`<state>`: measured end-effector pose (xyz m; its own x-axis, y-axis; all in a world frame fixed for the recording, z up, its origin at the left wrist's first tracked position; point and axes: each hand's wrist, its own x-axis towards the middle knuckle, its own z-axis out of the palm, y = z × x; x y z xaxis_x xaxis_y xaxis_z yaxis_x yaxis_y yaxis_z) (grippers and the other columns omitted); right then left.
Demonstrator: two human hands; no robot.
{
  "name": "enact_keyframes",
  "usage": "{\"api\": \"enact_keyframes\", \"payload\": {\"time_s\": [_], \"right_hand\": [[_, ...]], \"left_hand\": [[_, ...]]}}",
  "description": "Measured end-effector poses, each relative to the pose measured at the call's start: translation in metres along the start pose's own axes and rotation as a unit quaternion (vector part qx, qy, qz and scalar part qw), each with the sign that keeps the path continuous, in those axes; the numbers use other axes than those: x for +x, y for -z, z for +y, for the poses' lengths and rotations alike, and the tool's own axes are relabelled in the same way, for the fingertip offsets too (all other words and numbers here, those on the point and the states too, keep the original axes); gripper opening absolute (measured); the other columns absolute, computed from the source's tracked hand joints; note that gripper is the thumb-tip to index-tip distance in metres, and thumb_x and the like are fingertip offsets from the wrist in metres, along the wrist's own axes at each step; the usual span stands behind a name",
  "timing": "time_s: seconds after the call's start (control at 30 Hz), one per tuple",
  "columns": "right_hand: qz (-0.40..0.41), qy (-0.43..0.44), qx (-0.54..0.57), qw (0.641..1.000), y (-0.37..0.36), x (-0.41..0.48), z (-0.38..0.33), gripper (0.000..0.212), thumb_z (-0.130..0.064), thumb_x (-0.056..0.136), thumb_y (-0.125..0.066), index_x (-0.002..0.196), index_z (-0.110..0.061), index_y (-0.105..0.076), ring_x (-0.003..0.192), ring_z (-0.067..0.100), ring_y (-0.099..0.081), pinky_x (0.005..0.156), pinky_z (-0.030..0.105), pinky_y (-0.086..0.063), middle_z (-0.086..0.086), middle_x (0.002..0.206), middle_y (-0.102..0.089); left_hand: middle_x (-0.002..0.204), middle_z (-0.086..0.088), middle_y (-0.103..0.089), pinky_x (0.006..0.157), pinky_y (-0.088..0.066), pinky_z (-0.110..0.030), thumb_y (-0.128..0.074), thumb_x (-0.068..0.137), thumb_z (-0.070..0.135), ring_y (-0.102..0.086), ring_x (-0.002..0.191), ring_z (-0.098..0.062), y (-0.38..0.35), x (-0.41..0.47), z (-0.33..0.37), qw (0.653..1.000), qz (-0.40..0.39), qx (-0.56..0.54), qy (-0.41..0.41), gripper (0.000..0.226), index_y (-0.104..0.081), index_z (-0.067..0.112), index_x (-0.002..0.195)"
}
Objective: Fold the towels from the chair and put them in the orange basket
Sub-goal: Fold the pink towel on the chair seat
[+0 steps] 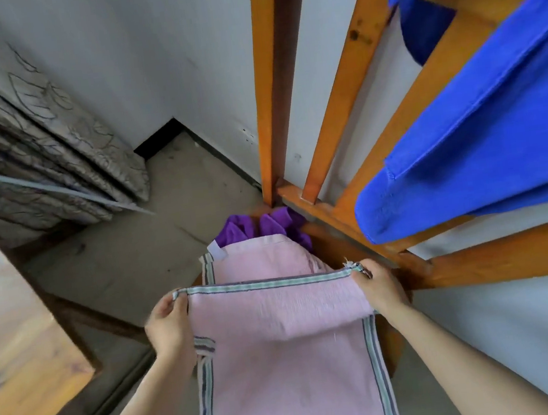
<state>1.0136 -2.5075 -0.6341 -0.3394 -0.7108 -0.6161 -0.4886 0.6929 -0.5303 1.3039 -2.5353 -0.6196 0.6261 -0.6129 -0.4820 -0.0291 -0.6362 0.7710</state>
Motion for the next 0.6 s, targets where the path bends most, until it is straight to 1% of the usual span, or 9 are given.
{"api": "enact_keyframes", "payload": {"time_s": [0.1, 0.2, 0.3, 0.37, 0.43, 0.47, 0.53, 0.57, 0.6], "right_hand": [[-0.067, -0.008, 0.028, 0.997, -0.013, 0.026, 0.008, 0.021, -0.014, 0.092, -0.049, 0.071, -0.011, -0.045, 0.066, 0.016, -0.037, 0.054, 0.028, -0.024, 0.004, 0.068, -0.04], [-0.102, -0.004, 0.07, 0.992, -0.022, 0.035, 0.012, 0.028, -0.006, 0.086, -0.054, 0.064, -0.013, -0.037, 0.063, 0.015, -0.026, 0.053, 0.027, -0.015, 0.007, 0.066, -0.027], [-0.077, 0.014, 0.097, 0.992, -0.028, 0.027, 0.008, 0.032, -0.002, 0.083, -0.055, 0.06, -0.011, -0.036, 0.061, 0.016, -0.023, 0.051, 0.027, -0.014, 0.007, 0.062, -0.024], [-0.032, 0.066, 0.057, 0.996, -0.03, 0.015, 0.008, 0.034, -0.001, 0.082, -0.056, 0.053, -0.004, -0.038, 0.057, 0.02, -0.028, 0.051, 0.029, -0.02, 0.01, 0.056, -0.03], [-0.006, 0.15, -0.019, 0.988, -0.035, -0.003, 0.011, 0.021, -0.003, 0.083, -0.055, 0.064, 0.007, -0.057, 0.062, 0.031, -0.048, 0.057, 0.035, -0.036, 0.018, 0.067, -0.053], [-0.004, 0.215, -0.073, 0.974, -0.04, -0.015, 0.012, 0.018, -0.008, 0.082, -0.054, 0.071, 0.004, -0.063, 0.067, 0.03, -0.057, 0.059, 0.035, -0.043, 0.015, 0.076, -0.06], [-0.044, 0.344, -0.209, 0.914, -0.053, -0.038, 0.017, 0.005, -0.017, 0.067, -0.065, 0.069, -0.013, -0.067, 0.054, 0.024, -0.061, 0.045, 0.027, -0.045, 0.002, 0.075, -0.062], [-0.083, 0.388, -0.271, 0.877, -0.063, -0.047, 0.02, 0.015, -0.02, 0.053, -0.075, 0.065, -0.02, -0.067, 0.046, 0.018, -0.058, 0.038, 0.022, -0.042, -0.004, 0.07, -0.061], [-0.108, 0.423, -0.325, 0.839, -0.071, -0.054, 0.025, 0.027, -0.023, 0.04, -0.081, 0.063, -0.024, -0.067, 0.042, 0.013, -0.055, 0.037, 0.019, -0.04, -0.009, 0.066, -0.06]], "left_hand": [[0.08, -0.006, -0.058, 0.059, -0.041, -0.02, -0.055, 0.089, 0.005, -0.049, 0.075, -0.016, -0.019, 0.016, -0.017, 1.0, -0.002, -0.021, 0.012, 0.013, -0.064, 0.006, 0.099], [0.071, 0.002, -0.054, 0.06, -0.038, -0.022, -0.056, 0.09, 0.006, -0.047, 0.069, -0.014, -0.026, 0.029, -0.022, 1.0, -0.014, -0.017, 0.022, 0.011, -0.062, 0.009, 0.098], [0.081, -0.007, -0.058, 0.068, -0.04, -0.03, -0.054, 0.091, 0.01, -0.049, 0.077, -0.019, -0.025, 0.035, -0.02, 0.999, -0.033, 0.008, 0.016, 0.009, -0.062, 0.01, 0.097], [0.08, -0.007, -0.056, 0.063, -0.038, -0.029, -0.052, 0.092, 0.011, -0.047, 0.069, -0.016, -0.023, 0.035, -0.018, 0.999, -0.042, 0.022, 0.006, 0.008, -0.06, 0.011, 0.094], [0.074, -0.005, -0.052, 0.058, -0.035, -0.027, -0.049, 0.093, 0.011, -0.042, 0.064, -0.014, -0.02, 0.034, -0.016, 0.998, -0.053, 0.023, 0.01, 0.009, -0.058, 0.011, 0.09], [0.072, -0.004, -0.051, 0.058, -0.034, -0.027, -0.048, 0.094, 0.011, -0.042, 0.064, -0.014, -0.018, 0.034, -0.015, 0.998, -0.062, 0.02, 0.013, 0.012, -0.056, 0.012, 0.085], [0.072, -0.005, -0.051, 0.059, -0.035, -0.029, -0.048, 0.094, 0.01, -0.043, 0.066, -0.016, -0.015, 0.034, -0.014, 0.996, -0.082, 0.016, 0.022, 0.014, -0.055, 0.012, 0.082], [0.072, -0.006, -0.051, 0.059, -0.036, -0.029, -0.048, 0.094, 0.01, -0.044, 0.066, -0.017, -0.014, 0.034, -0.015, 0.995, -0.093, 0.021, 0.023, 0.012, -0.055, 0.01, 0.085], [0.071, -0.006, -0.051, 0.058, -0.036, -0.029, -0.048, 0.093, 0.008, -0.045, 0.065, -0.017, -0.013, 0.033, -0.016, 0.994, -0.105, 0.026, 0.017, 0.009, -0.055, 0.008, 0.088]]}}
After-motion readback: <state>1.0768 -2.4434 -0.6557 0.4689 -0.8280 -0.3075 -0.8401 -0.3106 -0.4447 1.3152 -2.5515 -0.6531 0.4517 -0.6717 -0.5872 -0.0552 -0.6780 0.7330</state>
